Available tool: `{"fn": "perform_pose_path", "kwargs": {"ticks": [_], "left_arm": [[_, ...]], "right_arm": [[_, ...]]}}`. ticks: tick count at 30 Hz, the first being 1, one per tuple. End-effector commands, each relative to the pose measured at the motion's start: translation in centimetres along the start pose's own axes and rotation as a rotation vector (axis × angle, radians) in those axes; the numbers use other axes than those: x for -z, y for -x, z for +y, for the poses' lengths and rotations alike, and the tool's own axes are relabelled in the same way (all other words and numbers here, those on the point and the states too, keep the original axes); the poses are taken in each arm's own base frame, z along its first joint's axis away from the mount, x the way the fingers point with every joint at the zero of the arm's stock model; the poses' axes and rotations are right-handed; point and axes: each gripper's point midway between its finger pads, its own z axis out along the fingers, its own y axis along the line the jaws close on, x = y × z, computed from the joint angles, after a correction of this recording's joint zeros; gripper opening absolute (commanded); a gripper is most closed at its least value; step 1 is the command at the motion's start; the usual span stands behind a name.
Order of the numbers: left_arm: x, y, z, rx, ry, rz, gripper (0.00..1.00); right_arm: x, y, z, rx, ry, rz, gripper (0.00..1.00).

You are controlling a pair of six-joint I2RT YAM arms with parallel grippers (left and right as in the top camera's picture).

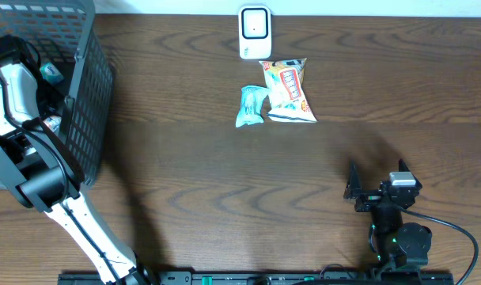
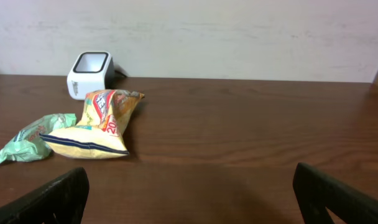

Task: Scan the item barcode
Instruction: 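Reach into the basket and grasp the small orange pack with left gripper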

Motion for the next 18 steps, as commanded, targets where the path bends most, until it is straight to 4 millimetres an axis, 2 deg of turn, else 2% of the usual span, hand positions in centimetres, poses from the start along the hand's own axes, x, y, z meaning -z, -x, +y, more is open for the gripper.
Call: {"fn": "perform_pose_path", "kwargs": {"ticks": [1,4,7,8,11,12,13,18], "left_arm": [[2.0,-0.5,0.9,-0.011,0.007,0.010,0.07],[5.0,-0.3,1.7,-0.002,-0.004,-0.018,0.07],[10.8,1.1,2.9,0.034,-0.051,-0.134,0.07],[11.7,1.3,3.1,0.039,-0.059,-0.153,0.07],[16.3,1.9,3.8,0.073,-0.121,-0.245,0.07],[18.7,1.9,3.8,0.083,-0.177,-0.288,0.07],[21.6,1.9,3.5,0.088,-0.264,-0.334,0.07],[30.5,0.2,0.2,0.023,-0.655,-0.418,0.06]], "right_arm": [[0.0,-0.2,-0.1,-0.014,-0.005,0.005,0.99],[0.0,-0.2,-0.1,-0.014,-0.005,0.005,0.99],[0.0,-0.2,-0.1,-0.014,-0.005,0.005,0.99],[0.0,-0.2,-0.1,-0.014,-0.005,0.005,0.99],[0.0,-0.2,-0.1,-0.014,-0.005,0.005,0.99],[0.0,-0.2,-0.1,-0.014,-0.005,0.005,0.99],[0.0,-0.2,-0.1,-0.014,-0.005,0.005,0.99],[0.0,-0.2,-0.1,-0.014,-0.005,0.005,0.99]]}}
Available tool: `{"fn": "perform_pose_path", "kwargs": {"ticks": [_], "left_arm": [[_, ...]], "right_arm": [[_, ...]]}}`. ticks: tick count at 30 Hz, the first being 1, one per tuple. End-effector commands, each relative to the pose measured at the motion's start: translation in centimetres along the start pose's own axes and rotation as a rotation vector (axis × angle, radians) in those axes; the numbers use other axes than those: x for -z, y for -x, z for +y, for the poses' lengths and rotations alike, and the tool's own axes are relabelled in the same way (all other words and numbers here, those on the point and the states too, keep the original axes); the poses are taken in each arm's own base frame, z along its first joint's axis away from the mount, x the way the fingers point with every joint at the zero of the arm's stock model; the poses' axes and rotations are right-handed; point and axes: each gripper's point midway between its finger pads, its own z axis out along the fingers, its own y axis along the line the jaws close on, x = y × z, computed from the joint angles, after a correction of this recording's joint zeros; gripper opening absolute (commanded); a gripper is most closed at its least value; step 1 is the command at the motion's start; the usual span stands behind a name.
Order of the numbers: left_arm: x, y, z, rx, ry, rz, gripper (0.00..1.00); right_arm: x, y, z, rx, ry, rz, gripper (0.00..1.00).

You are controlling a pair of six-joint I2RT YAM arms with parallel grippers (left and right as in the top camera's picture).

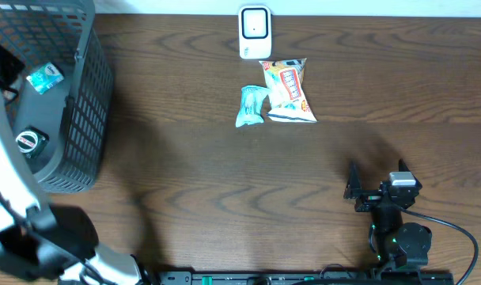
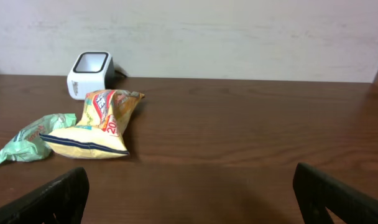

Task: Scan the item barcode
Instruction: 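Reach into the basket and grasp the small orange pack with left gripper, then place the orange pack on the table left of the tissue pack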

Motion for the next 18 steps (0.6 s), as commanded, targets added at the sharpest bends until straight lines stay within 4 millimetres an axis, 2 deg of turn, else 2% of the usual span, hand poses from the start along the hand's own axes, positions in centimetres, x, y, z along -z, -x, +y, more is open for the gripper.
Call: {"fn": "perform_pose_path", "kwargs": {"ticks": [1,6,7,9,11,12,13,14,17,18], "left_arm": [[6.2,-0.2,-6.5,-0.019,-0.415,0.005,0.07],[14.6,-0.2,-12.6,-0.133,-0.808,-0.063,0.07],[16.5,-1.1,-14.4,-0.175,-0.887,-0.060,0.07],[17.0,-2.4,-15.7,-0.202,-0.916,-0.028,0.08],[17.4,-5.2,-17.7,-0.296,-0.951,0.023,0.07],[17.8,-7.4,-19.2,-0.415,-0.985,0.038,0.07],[18.1,-8.7,-20.1,-0.489,-1.005,0.044,0.07],[18.0,-11.4,-21.7,-0.618,-1.014,0.060,0.08],[16.1,-13.8,-23.0,-0.684,-0.906,0.084,0.08],[14.8,-15.3,-23.6,-0.717,-0.844,0.108,0.07]], "right_arm": [[0.0,-0.2,-0.1,-0.014,-0.005,0.005,0.99],[0.0,-0.2,-0.1,-0.014,-0.005,0.005,0.99],[0.0,-0.2,-0.1,-0.014,-0.005,0.005,0.99],[0.0,-0.2,-0.1,-0.014,-0.005,0.005,0.99],[0.0,-0.2,-0.1,-0.014,-0.005,0.005,0.99],[0.0,-0.2,-0.1,-0.014,-0.005,0.005,0.99],[0.0,-0.2,-0.1,-0.014,-0.005,0.005,0.99],[0.0,-0.2,-0.1,-0.014,-0.005,0.005,0.99],[0.0,-0.2,-0.1,-0.014,-0.005,0.005,0.99],[0.0,-0.2,-0.1,-0.014,-0.005,0.005,0.99]]}}
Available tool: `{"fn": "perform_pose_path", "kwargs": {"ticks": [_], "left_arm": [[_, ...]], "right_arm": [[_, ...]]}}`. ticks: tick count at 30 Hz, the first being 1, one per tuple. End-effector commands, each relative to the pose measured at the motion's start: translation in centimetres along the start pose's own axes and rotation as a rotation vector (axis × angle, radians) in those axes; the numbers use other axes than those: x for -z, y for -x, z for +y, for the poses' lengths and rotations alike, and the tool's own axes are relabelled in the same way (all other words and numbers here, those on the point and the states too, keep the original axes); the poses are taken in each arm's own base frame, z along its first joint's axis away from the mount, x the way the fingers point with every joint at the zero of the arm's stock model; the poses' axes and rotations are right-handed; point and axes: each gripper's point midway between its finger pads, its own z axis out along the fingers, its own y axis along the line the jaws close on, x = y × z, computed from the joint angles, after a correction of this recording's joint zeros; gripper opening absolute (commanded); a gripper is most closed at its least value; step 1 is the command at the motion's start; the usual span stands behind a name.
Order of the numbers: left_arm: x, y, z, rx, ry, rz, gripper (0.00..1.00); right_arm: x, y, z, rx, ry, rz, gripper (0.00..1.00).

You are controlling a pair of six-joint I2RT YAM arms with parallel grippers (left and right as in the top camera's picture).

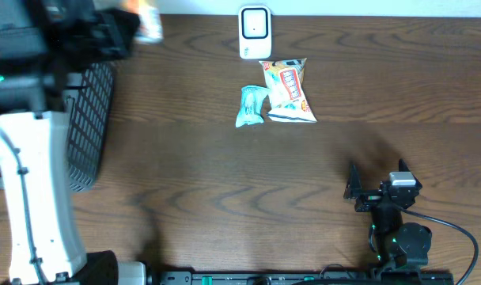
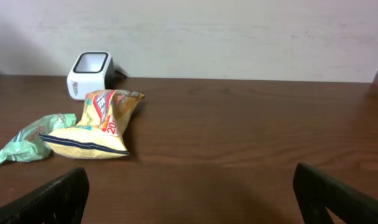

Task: Scan the item barcode
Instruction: 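Place the orange pack on the table left of the tissue pack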

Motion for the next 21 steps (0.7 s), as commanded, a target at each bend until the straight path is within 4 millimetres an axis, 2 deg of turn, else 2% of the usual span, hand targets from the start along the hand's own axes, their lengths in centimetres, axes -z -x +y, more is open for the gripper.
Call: {"fn": "perform_pose_path", "kwargs": {"ticks": [1,4,5,9,14,15,17,21], "left_arm": [[-4.0,-2.4,1.1,-0.118,0.137,0.109,0.07],[-8.1,-5.9,0.7,-0.128,0.151,0.250,0.07],[-10.1,-7.4,0.5,-0.129,0.138,0.308,0.08],[-14.8,-11.0,1.2,-0.117,0.129,0.438,0.08],[-18.9,-14.8,3.1,-0.087,0.141,0.556,0.08],[-19.6,-15.6,3.7,-0.081,0.155,0.578,0.08],[-21.1,-17.3,6.4,-0.038,0.264,0.620,0.08],[-23.1,-20.5,8.2,0.044,0.311,0.697,0.07]], "right_arm": [[0.0,-0.2,-0.1,-0.014,-0.005,0.005,0.99],[0.0,-0.2,-0.1,-0.014,-0.005,0.005,0.99],[0.0,-0.2,-0.1,-0.014,-0.005,0.005,0.99],[0.0,-0.2,-0.1,-0.014,-0.005,0.005,0.99],[0.0,-0.2,-0.1,-0.014,-0.005,0.005,0.99],[0.0,-0.2,-0.1,-0.014,-0.005,0.005,0.99],[0.0,-0.2,-0.1,-0.014,-0.005,0.005,0.99],[0.0,-0.2,-0.1,-0.014,-0.005,0.005,0.99]]}}
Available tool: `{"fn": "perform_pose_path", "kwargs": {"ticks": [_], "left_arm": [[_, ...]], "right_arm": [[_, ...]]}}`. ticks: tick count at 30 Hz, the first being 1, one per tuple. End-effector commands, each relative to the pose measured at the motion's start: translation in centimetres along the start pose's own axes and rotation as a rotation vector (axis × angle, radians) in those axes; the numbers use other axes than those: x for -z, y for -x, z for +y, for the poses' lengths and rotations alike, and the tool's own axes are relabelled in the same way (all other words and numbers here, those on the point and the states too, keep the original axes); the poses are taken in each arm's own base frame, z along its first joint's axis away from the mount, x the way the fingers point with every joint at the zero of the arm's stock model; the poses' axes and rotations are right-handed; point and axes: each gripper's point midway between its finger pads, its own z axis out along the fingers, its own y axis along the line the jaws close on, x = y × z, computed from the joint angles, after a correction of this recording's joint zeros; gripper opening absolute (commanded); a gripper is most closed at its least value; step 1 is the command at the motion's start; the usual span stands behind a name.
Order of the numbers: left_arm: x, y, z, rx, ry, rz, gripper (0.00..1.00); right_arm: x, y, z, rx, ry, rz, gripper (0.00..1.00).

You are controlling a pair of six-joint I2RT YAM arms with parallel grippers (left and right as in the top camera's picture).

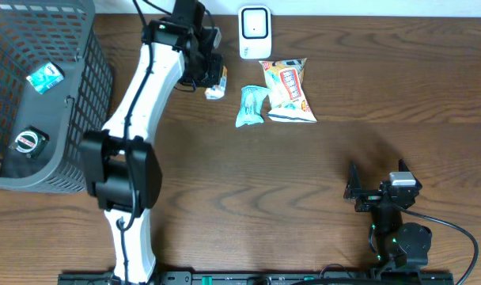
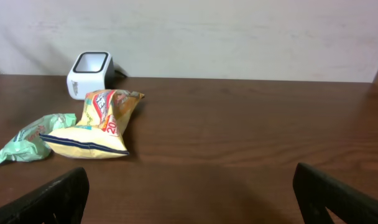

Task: Scan the item barcode
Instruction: 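Place the orange pack on the table left of the tissue pack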

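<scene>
My left gripper (image 1: 210, 74) is shut on a small white and orange packet (image 1: 217, 85), held just left of and in front of the white barcode scanner (image 1: 255, 32) at the table's far edge. The scanner (image 2: 88, 73) also shows in the right wrist view. My right gripper (image 1: 373, 187) rests near the front right of the table, open (image 2: 195, 205), with nothing between its fingers.
A yellow snack bag (image 1: 289, 89) and a green packet (image 1: 251, 105) lie in front of the scanner. A grey mesh basket (image 1: 86, 95) stands at the far left, holding a blue packet (image 1: 45, 77) and a round black item (image 1: 25, 141).
My left gripper with the packet was over the basket's far right corner; now it is to the right, beside the scanner and the green packet. The right arm has not moved.
My left arm was first reaching down into the basket. Then it was raised out of the basket. Then it held a white and orange packet above the basket's far right corner, and now holds it beside the scanner. The right gripper stayed open at rest.
</scene>
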Motion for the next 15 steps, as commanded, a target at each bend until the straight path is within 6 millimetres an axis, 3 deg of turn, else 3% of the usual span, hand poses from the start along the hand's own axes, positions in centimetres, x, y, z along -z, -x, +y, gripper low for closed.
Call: {"fn": "perform_pose_path", "kwargs": {"ticks": [1,5,6,7,11,15], "left_arm": [[-3.7,-1.4,1.4,0.073,0.054,0.086,0.07],[-5.1,-2.1,1.1,0.065,0.055,0.119,0.09],[-5.2,-2.1,0.9,0.061,0.055,0.121,0.17],[-5.2,-2.2,0.6,0.055,0.053,0.121,0.38],[-4.9,-2.1,0.1,0.047,0.049,0.117,0.40],[-1.4,-0.2,-0.8,0.032,0.037,0.034,0.40]], "right_arm": [[0.0,-0.2,-0.1,-0.014,-0.005,0.005,0.99],[0.0,-0.2,-0.1,-0.014,-0.005,0.005,0.99],[0.0,-0.2,-0.1,-0.014,-0.005,0.005,0.99],[0.0,-0.2,-0.1,-0.014,-0.005,0.005,0.99],[0.0,-0.2,-0.1,-0.014,-0.005,0.005,0.99],[0.0,-0.2,-0.1,-0.014,-0.005,0.005,0.99]]}}
